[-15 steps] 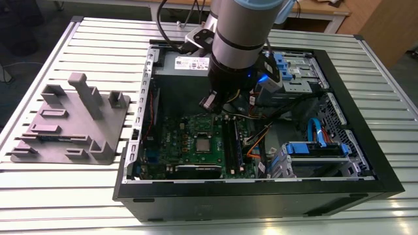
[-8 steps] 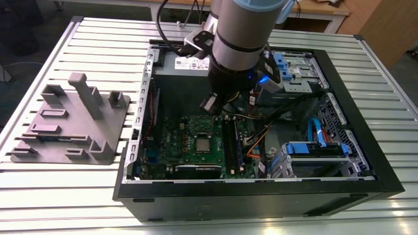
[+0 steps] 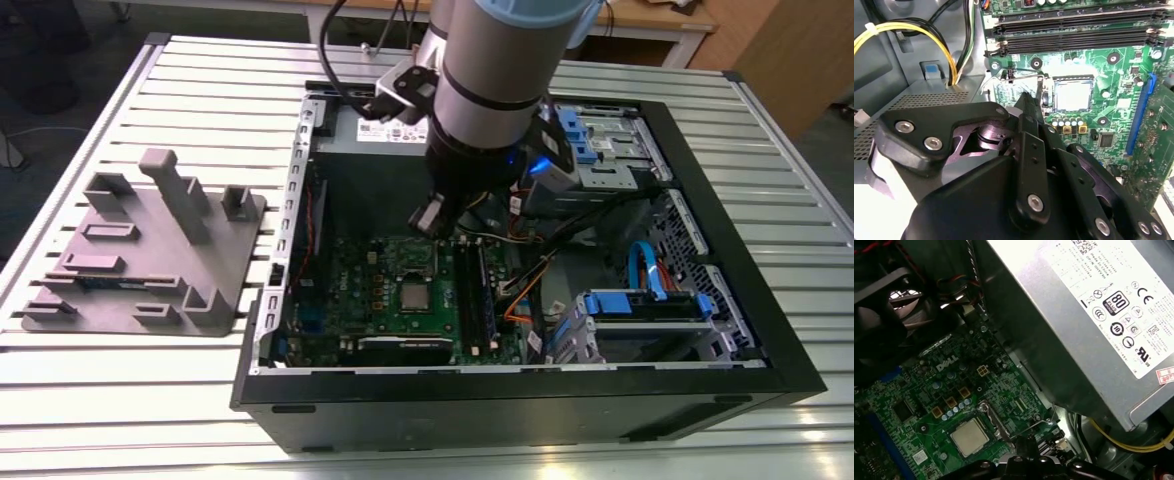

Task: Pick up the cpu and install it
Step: 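Close the cpu cover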

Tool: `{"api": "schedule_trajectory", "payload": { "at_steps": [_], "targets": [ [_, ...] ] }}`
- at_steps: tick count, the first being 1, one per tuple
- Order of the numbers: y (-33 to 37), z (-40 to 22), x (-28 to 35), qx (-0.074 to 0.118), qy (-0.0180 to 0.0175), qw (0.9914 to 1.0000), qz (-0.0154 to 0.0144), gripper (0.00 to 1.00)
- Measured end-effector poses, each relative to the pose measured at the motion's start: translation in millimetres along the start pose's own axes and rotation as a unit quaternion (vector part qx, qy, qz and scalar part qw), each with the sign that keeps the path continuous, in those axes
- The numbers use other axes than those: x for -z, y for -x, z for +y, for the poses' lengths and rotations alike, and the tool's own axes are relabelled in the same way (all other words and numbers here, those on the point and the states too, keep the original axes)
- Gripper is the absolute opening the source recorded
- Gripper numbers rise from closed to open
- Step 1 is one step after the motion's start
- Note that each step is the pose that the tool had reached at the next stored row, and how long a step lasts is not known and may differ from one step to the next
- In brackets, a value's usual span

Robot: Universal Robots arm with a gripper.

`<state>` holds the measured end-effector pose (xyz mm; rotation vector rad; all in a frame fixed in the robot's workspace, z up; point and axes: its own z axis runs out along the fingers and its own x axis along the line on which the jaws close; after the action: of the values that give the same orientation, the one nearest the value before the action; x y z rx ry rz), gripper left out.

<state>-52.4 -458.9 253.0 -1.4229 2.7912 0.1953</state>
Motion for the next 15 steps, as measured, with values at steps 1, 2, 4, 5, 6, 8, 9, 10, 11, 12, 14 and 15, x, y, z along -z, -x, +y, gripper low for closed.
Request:
{"api": "schedule_trajectory", "payload": {
  "at_steps": [1, 2, 4, 5, 6, 8, 9, 10, 11, 12, 14, 15],
  "targets": [
    [-0.7, -0.5, 0.1, 0.0, -0.0001, 1.0, 0.0001, 0.1],
    [-1.4, -1.0, 0.2, 0.001, -0.0002, 1.0, 0.0003, 0.1],
    [-3.6, -2.6, 0.5, 0.001, -0.0005, 1.0, 0.0009, 0.1],
    [-4.9, -3.5, 0.6, 0.001, -0.0006, 1.0, 0.0011, 0.1],
    [-6.2, -4.4, 0.8, 0.001, -0.0008, 1.0, 0.0013, 0.1],
    [-8.9, -6.4, 1.1, 0.002, -0.001, 1.0, 0.0016, 0.1],
    [-10.4, -7.4, 1.4, 0.002, -0.001, 1.0, 0.0018, 0.1],
    [-11.9, -8.5, 1.7, 0.002, -0.001, 1.0, 0.0019, 0.1],
    [-13.6, -9.7, 1.9, 0.002, -0.001, 1.0, 0.0018, 0.1],
    [-15.1, -10.8, 2.1, 0.002, -0.001, 1.0, 0.0019, 0.1],
    [-17.6, -12.7, 2.4, 0.002, -0.001, 1.0, 0.0019, 0.1],
    [-18.2, -13.1, 2.5, 0.002, -0.001, 1.0, 0.0019, 0.1]
  ]
}}
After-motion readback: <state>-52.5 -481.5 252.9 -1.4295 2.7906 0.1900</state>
